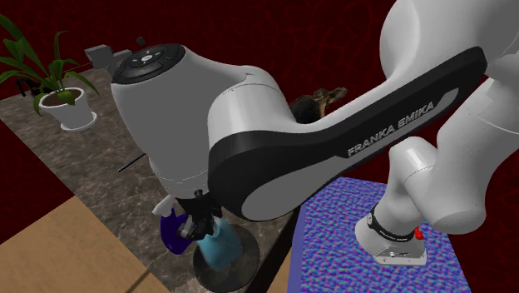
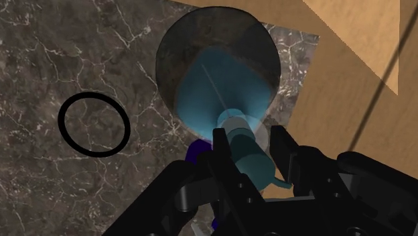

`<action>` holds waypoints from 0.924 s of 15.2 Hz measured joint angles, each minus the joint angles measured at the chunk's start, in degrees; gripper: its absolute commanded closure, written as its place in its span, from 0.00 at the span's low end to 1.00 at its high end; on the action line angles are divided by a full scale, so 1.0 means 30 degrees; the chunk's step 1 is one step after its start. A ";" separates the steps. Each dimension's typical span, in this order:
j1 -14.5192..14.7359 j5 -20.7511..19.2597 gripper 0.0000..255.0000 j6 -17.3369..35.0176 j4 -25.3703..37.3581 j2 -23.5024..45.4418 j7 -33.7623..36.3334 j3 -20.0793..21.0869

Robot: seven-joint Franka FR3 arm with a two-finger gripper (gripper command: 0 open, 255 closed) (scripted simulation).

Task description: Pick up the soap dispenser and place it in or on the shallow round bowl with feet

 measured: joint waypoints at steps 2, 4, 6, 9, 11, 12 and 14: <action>0.0007 0.0002 1.00 0.0505 -0.0534 -0.0031 0.0021 0.0007; 0.0006 -0.0053 1.00 0.1024 -0.0826 0.0204 0.0071 0.0021; 0.0009 -0.0062 1.00 0.1352 -0.1127 0.0234 0.0090 0.0026; 0.0010 -0.0072 1.00 0.1431 -0.1158 0.0275 0.0101 0.0029; 0.0010 -0.0072 1.00 0.1441 -0.1165 0.0277 0.0102 0.0030; 0.0011 -0.0072 0.00 0.1443 -0.1166 0.0278 0.0103 0.0031; 0.0011 -0.0073 0.00 0.1447 -0.1164 0.0274 0.0104 0.0031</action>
